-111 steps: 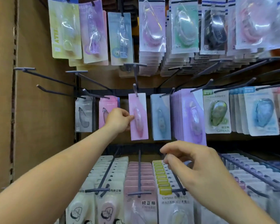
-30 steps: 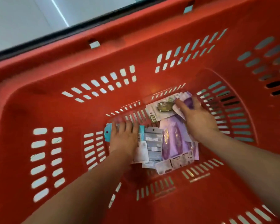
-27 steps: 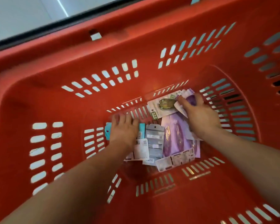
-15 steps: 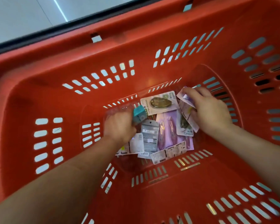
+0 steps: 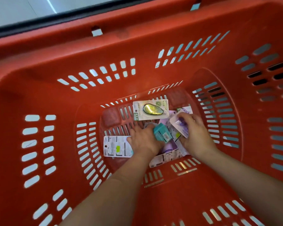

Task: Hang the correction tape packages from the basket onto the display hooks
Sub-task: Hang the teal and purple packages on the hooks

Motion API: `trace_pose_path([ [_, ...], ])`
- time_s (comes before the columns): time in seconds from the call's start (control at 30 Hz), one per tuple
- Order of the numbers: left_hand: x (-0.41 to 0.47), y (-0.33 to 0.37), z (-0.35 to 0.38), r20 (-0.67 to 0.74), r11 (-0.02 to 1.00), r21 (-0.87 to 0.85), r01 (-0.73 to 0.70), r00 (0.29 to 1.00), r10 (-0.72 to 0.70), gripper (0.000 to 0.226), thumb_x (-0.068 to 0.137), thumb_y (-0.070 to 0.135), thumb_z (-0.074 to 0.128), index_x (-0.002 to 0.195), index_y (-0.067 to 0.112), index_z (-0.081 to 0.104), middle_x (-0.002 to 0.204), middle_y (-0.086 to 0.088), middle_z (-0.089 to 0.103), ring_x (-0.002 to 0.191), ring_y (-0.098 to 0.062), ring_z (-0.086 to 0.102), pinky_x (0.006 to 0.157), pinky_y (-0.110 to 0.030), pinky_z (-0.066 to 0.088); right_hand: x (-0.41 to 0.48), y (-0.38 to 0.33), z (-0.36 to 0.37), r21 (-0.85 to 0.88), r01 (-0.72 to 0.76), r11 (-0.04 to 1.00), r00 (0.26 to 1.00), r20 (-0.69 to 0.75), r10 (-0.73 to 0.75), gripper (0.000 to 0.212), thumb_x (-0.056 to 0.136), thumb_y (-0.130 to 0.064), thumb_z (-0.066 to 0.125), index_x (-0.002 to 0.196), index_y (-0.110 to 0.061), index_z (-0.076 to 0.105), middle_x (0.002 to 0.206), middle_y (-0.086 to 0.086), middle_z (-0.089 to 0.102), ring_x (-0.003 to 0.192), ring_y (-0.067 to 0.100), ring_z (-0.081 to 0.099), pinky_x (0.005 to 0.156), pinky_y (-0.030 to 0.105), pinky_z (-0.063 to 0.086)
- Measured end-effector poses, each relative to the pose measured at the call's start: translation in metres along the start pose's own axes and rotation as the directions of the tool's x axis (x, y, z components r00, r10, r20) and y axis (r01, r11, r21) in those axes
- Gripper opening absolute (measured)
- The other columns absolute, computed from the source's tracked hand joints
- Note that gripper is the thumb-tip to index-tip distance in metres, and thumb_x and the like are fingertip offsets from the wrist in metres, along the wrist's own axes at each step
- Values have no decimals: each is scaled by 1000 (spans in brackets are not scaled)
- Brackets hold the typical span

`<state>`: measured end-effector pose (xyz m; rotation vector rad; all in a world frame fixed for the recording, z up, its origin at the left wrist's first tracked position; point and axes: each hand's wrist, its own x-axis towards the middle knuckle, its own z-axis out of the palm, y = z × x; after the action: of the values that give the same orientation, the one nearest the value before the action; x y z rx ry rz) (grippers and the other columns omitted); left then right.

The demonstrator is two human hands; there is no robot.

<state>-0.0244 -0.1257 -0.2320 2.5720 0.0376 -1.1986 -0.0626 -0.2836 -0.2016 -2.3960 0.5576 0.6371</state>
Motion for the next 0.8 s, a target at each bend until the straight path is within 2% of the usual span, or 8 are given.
trace_pose_path([
  [0.13,-3,0,-3,-8,985,-138,-105,994,105,61,76,46,75,132,41,52,127,-7,43,119,-32,49,97,-40,41,6,0,-5,79,-45,996,998,-42,48,66,74,11,69,125,-27,51,124,5,51,104,16,49,84,23,42],
  [0.23,-10,1,-16,-90,945,-281,-169,985,150,58,77,35,78,130,35,54,122,-7,46,104,-30,58,87,-30,47,7,-7,-20,245,-83,966,986,-121,115,60,76,15,63,111,-32,51,109,-2,57,97,16,53,70,11,40],
  [0.33,-25,4,-46,-229,820,-538,-194,970,78,64,76,27,82,129,37,49,118,-2,59,102,-22,62,88,-34,53,-4,-24,-47,494,-110,862,965,-155,212,59,77,15,63,108,-34,51,92,-13,57,86,18,59,69,27,51],
  [0.4,-47,10,-75,-182,585,-800,-134,983,-23,73,78,16,82,131,44,41,117,1,66,98,-20,70,85,-42,59,-21,-42,-69,679,-103,727,963,-113,243,62,79,17,63,102,-39,52,95,-10,60,85,18,64,69,36,54],
  [0.47,-77,18,-109,-31,254,-967,-2,993,-111,75,80,9,79,137,39,39,118,-4,69,94,-24,73,80,-45,61,-45,-62,-94,796,-76,600,966,-91,244,64,80,18,64,102,-41,52,103,-5,65,93,18,67,74,40,56],
  [0.57,-129,22,-159,237,-118,-966,231,970,-44,55,75,14,74,127,18,56,109,-12,73,84,-28,73,74,-47,61,-86,-92,-128,891,-11,455,961,-117,251,61,80,18,67,118,-28,53,119,5,66,107,24,67,83,45,58],
  [0.7,-201,22,-216,275,-116,-951,285,957,94,34,67,18,78,99,10,72,100,-16,74,80,-28,74,77,-48,59,-143,-127,-176,922,59,384,933,-188,307,58,81,16,67,114,-29,53,108,-7,70,97,13,70,74,35,59],
  [0.8,-251,27,-267,193,-114,-971,212,969,157,66,36,28,99,96,12,76,99,-15,75,81,-28,74,75,-47,61,-184,-155,-217,890,135,436,901,-294,320,56,81,12,70,106,-35,53,100,-19,70,91,5,68,68,26,56],
])
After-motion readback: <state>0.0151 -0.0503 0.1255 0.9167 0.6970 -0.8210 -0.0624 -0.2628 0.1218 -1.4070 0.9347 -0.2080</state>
